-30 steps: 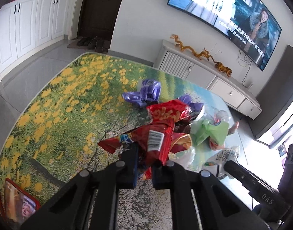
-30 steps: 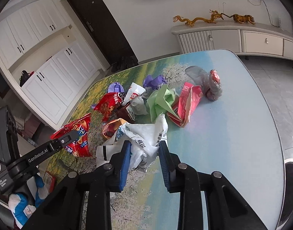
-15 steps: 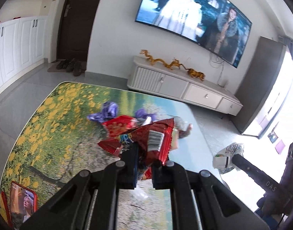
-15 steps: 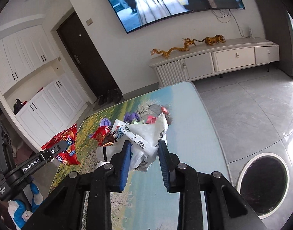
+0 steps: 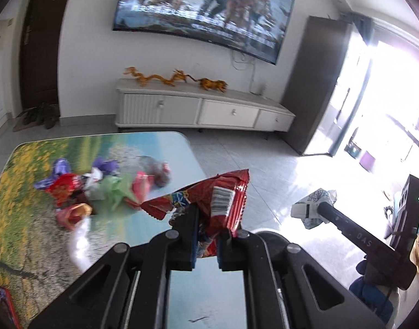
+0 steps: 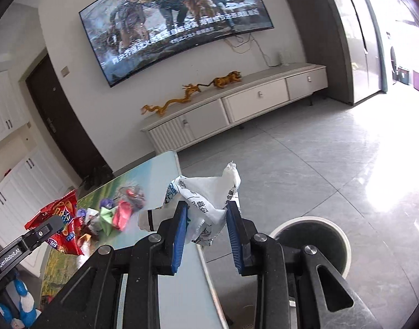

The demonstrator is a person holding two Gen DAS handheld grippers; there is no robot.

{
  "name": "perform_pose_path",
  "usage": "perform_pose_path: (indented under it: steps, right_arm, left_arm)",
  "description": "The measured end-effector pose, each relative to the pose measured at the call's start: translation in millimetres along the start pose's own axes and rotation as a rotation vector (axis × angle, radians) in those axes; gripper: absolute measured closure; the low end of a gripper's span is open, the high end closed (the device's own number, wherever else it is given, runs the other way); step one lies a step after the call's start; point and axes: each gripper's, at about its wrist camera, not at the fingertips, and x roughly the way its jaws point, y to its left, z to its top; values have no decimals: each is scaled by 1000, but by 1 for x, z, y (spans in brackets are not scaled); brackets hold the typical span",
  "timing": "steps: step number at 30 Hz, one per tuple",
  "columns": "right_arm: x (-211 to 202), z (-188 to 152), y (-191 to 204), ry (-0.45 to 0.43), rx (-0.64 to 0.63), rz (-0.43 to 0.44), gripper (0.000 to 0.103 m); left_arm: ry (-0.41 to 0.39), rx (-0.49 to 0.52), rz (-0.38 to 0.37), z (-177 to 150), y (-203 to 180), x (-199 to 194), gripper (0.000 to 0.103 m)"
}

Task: Collect trash
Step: 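Carry both held bags off the table to above the trash bin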

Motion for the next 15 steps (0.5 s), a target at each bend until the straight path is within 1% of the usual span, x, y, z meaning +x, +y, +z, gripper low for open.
perform_pose_path:
  steps: [4, 8, 13, 15]
  right_arm:
    - [0, 2, -34, 1, 36, -93, 76]
    - [10, -3, -67, 33, 68, -169, 76]
    - [34, -14, -107, 96, 120, -231, 76]
    - [45, -18, -123, 126, 147, -242, 75]
  left_arm:
    - [57, 60, -51, 0, -36, 26, 94]
    - [133, 101, -87, -3, -64, 62, 94]
    - [232, 149, -125, -16, -97, 109, 94]
    - [277, 168, -141, -23, -111, 130, 94]
